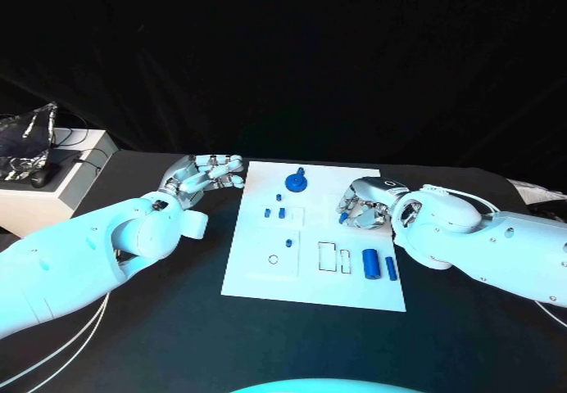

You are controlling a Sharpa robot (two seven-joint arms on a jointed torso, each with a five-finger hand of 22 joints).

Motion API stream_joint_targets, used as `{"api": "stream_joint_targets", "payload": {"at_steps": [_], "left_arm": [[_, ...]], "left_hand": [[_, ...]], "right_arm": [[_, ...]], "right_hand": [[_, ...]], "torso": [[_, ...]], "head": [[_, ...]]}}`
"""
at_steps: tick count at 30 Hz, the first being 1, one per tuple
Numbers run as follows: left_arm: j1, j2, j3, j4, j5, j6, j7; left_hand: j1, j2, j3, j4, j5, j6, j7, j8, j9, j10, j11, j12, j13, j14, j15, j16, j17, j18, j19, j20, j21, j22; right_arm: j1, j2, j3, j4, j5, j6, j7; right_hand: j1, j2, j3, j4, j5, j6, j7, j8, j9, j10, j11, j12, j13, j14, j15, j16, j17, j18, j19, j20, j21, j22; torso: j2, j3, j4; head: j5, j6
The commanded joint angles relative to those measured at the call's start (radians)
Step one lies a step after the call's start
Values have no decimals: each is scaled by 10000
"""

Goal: Assemble the parts on the task board

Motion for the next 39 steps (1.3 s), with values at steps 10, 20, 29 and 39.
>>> {"api": "stream_joint_targets", "payload": {"at_steps": [10, 20, 29, 39], "left_arm": [[-4, 3, 8, 18, -40, 170, 33], [-4, -9, 8, 22, -40, 181, 21], [-5, -24, 8, 3, -40, 181, 24], [-8, -8, 8, -39, -32, 184, 29]], "left_hand": [[4, -9, 12, 40, -22, 15, 48, -16, -10, -65, -1, -15, -8, -71, -8, 11, 9, -71, -63, 11, 35, 8], [4, -9, 12, 40, -22, 15, 48, -16, -10, -65, -1, -15, -8, -71, -8, 11, 9, -71, -63, 11, 35, 8], [4, -9, 12, 40, -22, 15, 48, -16, -10, -65, -1, -15, -8, -71, -8, 11, 9, -71, -63, 11, 35, 8], [4, -9, 12, 40, -22, 15, 48, -16, -10, -65, -1, -15, -8, -71, -8, 11, 9, -71, -63, 11, 35, 8]], "right_arm": [[-80, 116, -22, -55, -308, -158, 76], [-162, 127, -27, -10, -570, -967, -269], [-94, -279, 47, 492, -97, -1317, -408], [195, -706, 222, 1647, 704, -1319, -315]], "right_hand": [[-114, 335, 641, -11, -427, 723, -84, -5, 30, 605, -172, -48, 13, 25, -186, 93, 71, -66, 616, -243, 547, 517], [-6, 768, 1101, -335, -701, 1278, -174, 41, 288, 1228, -378, -53, 40, 37, -341, 143, 185, -246, 630, -409, 1027, 780], [-131, 759, 1305, -492, -710, 1276, -174, 28, 444, 1260, -391, -54, 40, 51, -347, 151, 255, -274, 631, -432, 1077, 854], [-132, 774, 1319, -532, -818, 1274, -161, 26, 500, 1256, -387, -56, 39, 55, -344, 154, 285, -276, 632, -431, 1081, 862]], "torso": [[-1, 12, -8], [-5, 7, -7], [-12, 0, -14], [-8, 8, -17]], "head": [[-1, -29], [-20, -37], [17, -35], [73, -29]]}}
